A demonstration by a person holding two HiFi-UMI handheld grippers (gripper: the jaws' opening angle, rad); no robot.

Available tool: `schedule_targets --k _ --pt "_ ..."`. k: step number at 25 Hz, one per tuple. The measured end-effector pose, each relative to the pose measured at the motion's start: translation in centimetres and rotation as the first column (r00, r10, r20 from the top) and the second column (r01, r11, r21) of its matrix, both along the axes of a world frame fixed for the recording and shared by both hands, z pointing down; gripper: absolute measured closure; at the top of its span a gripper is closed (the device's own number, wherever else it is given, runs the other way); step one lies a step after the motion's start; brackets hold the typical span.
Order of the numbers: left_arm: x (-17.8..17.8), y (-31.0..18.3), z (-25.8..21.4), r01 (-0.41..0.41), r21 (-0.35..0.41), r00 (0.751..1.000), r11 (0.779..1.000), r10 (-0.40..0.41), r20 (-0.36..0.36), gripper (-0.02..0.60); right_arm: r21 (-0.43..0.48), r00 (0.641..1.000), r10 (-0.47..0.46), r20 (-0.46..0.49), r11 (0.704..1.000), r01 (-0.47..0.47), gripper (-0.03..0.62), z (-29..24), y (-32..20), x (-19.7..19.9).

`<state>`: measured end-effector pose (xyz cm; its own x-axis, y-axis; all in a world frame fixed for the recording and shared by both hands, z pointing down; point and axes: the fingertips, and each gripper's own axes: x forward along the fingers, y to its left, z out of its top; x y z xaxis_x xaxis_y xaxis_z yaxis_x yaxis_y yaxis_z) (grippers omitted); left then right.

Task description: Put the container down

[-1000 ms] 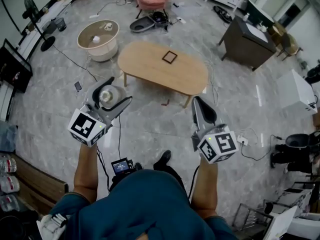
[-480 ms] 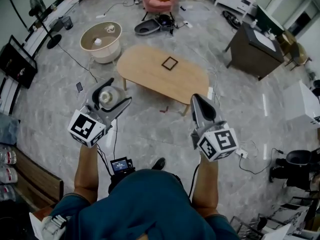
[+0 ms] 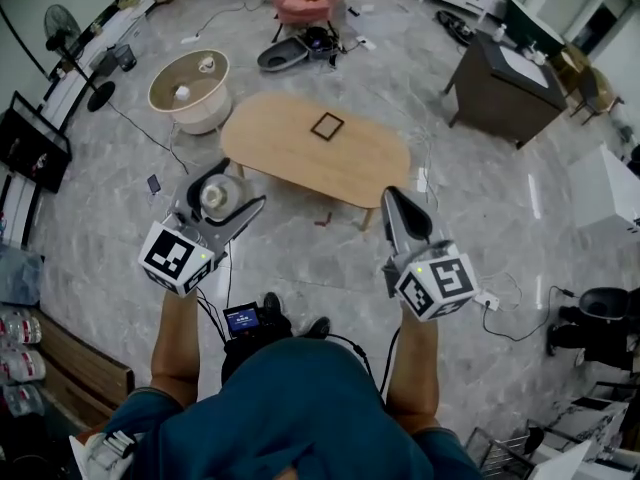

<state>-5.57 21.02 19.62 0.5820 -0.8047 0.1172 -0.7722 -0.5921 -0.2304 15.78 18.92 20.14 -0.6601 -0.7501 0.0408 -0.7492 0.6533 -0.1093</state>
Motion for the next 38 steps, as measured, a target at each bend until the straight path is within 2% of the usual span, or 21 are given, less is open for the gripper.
schedule_targets --k 7,13,27,33,38 --pt "1.5 -5.2 1.5 -0.075 -0.023 0.997 0.997 0.075 -0.011 0.244 -0.019 0.997 0.080 -0.015 0.997 -0.081 0.583 1.1 -3.2 1.9" --pt "2.2 -12.1 0.4 -0.163 0.002 0.986 0.987 0.163 -0.030 0.244 0.005 0.985 0.172 -0.023 0.985 -0.171 0.583 -0.5 -8.2 2.6" --pt "0.0 -26.7 0.1 -0.314 0.001 0.949 0.949 0.314 -0.037 0.244 -0.007 0.942 0.337 -0.004 0.942 -0.337 0.582 -0.7 -19.1 0.2" --pt "-1.9 -30.8 0.0 -0.354 -0.002 0.934 0.935 0.353 -0.049 0.244 -0.006 0.931 0.364 -0.022 0.931 -0.364 0.582 -1.1 -22.9 -2.1" --pt "-3.5 -33.1 0.3 -0.358 -0.001 0.931 0.934 0.357 -0.071 0.244 -0.011 0.936 0.348 -0.058 0.937 -0.349 0.582 -1.2 -25.3 -4.5"
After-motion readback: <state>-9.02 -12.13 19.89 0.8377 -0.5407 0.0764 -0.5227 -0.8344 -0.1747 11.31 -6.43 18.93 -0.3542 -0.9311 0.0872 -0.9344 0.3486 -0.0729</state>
